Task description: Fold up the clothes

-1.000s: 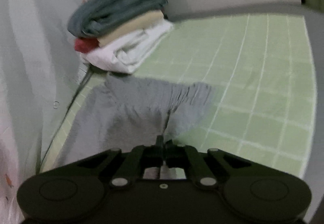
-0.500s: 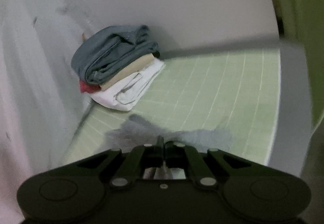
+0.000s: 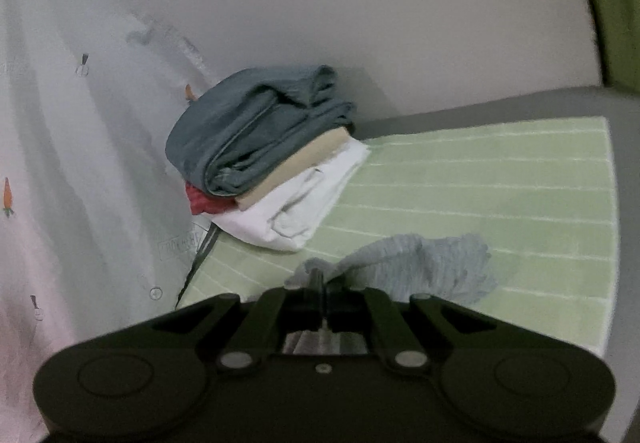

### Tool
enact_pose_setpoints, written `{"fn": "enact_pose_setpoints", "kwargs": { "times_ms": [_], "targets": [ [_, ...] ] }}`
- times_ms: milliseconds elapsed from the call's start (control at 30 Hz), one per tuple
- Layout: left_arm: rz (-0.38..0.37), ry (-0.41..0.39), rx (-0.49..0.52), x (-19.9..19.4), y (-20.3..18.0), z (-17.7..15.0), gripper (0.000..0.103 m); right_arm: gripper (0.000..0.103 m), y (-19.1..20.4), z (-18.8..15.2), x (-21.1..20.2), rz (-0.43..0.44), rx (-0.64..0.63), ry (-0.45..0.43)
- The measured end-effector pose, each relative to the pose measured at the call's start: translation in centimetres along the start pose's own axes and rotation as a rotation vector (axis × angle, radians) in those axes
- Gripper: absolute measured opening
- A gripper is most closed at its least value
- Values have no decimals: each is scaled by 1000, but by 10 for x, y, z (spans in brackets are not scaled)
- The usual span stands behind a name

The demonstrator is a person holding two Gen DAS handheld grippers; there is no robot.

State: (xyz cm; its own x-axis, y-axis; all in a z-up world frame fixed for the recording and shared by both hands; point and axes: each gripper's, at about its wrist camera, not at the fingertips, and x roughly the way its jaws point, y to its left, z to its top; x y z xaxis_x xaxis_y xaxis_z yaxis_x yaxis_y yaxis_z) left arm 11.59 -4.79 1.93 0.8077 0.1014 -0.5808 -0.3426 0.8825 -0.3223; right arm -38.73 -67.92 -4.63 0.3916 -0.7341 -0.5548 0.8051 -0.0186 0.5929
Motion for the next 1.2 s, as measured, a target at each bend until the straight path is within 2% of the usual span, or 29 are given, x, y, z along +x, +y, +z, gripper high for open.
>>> {"fn": "enact_pose_setpoints", "kwargs": {
  "times_ms": [100, 233, 333, 400, 433, 467, 500, 533, 567, 600, 700, 867, 967, 1033, 1133, 1200],
  "targets": [
    [-41, 3, 12, 27, -30, 12, 1, 2, 25, 6, 34, -7, -32, 23],
    [-83, 41, 63, 86, -78, 27, 1, 1, 67, 18, 93, -40, -86, 25],
    [-118, 60, 124, 132, -136, 25, 2, 1, 99, 21, 147, -41, -114, 36],
    [-141, 70, 168, 163, -176, 22, 11, 2, 118, 16, 173, -49, -158, 21],
    [-153, 75, 190, 178, -196, 20, 28, 4, 125, 14, 182, -72, -165, 17],
    [-155, 93, 202, 189, -207, 17, 38, 20, 131, 12, 190, -95, -170, 15],
    [-150, 122, 205, 197, -212, 12, 55, 45, 134, 9, 192, -111, -157, 24],
    [-139, 145, 217, 203, -212, 5, 63, 55, 134, 5, 191, -115, -148, 24],
    [-125, 164, 235, 206, -209, -5, 65, 68, 134, -3, 188, -120, -159, 19],
    [-101, 191, 261, 209, -203, -16, 68, 76, 134, -11, 185, -135, -193, 28],
    [5, 283, 327, 213, -175, -52, 68, 79, 128, -36, 171, -205, -299, 70],
    [88, 411, 246, 211, -116, -91, 75, 85, 102, -75, 137, -295, -297, 136],
    [93, 418, 208, 212, -102, -100, 78, 87, 82, -90, 126, -319, -226, 196],
    [86, 408, 205, 214, -102, -104, 85, 89, 75, -101, 125, -323, -206, 234],
    [76, 386, 233, 216, -112, -109, 85, 89, 70, -117, 127, -345, -187, 283],
    [72, 364, 253, 217, -119, -113, 80, 92, 74, -124, 126, -345, -220, 269]
  ]
}}
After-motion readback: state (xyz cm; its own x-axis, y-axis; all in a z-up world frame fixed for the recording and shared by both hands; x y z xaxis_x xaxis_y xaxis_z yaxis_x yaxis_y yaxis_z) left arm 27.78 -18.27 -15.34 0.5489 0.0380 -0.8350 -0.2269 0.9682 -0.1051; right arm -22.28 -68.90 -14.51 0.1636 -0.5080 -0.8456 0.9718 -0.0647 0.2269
